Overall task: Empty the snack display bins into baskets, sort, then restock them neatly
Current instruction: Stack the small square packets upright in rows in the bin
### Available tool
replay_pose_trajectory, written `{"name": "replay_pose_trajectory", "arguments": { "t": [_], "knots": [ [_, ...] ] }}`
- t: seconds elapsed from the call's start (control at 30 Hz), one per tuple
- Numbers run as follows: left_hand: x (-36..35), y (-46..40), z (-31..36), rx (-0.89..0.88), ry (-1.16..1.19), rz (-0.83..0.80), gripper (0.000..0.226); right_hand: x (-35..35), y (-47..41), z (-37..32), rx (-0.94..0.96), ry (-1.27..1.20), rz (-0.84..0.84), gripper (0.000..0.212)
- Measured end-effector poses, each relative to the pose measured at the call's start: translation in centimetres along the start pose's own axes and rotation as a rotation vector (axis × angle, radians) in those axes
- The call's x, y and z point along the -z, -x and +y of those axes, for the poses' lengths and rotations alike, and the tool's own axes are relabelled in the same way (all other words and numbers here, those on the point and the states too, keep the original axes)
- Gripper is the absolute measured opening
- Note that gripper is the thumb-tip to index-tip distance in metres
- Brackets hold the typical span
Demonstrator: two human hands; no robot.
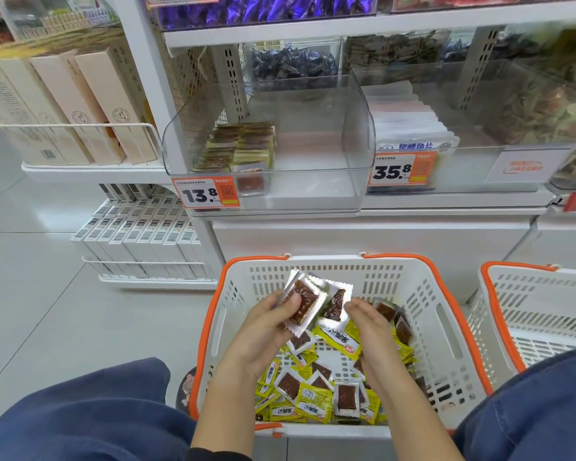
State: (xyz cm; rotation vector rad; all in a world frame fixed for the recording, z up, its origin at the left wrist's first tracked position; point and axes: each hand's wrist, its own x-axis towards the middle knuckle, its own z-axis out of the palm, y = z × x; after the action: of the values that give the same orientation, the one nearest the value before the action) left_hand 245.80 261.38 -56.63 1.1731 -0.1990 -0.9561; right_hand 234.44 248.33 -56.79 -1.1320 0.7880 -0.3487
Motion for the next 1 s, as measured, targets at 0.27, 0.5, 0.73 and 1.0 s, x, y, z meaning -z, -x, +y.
{"name": "replay_pose_trajectory", "arguments": {
  "t": [0.27,0.5,0.73,1.0],
  "knots": [
    [-1.5,-0.2,-1.7,0.044,-0.216,0.152,0.045,-0.8,0.1,0.9,-0.048,0.034,-0.023,0.016],
    [-2.1,-0.3,-2.5,0.065,0.037,0.288,0.038,-0.9,0.7,0.5,-0.151,0.088,-0.059,0.056],
    [-1.7,-0.5,-3.2,0.039,0.040,0.454,0.024,-1.4,0.4,0.8,0.278,0.252,-0.037,0.032],
    [-3.1,-1.4,-4.3,0.075,-0.123,0.438,0.037,-2.2,0.6,2.9,0.274,0.200,-0.019,0.037]
  ]
}}
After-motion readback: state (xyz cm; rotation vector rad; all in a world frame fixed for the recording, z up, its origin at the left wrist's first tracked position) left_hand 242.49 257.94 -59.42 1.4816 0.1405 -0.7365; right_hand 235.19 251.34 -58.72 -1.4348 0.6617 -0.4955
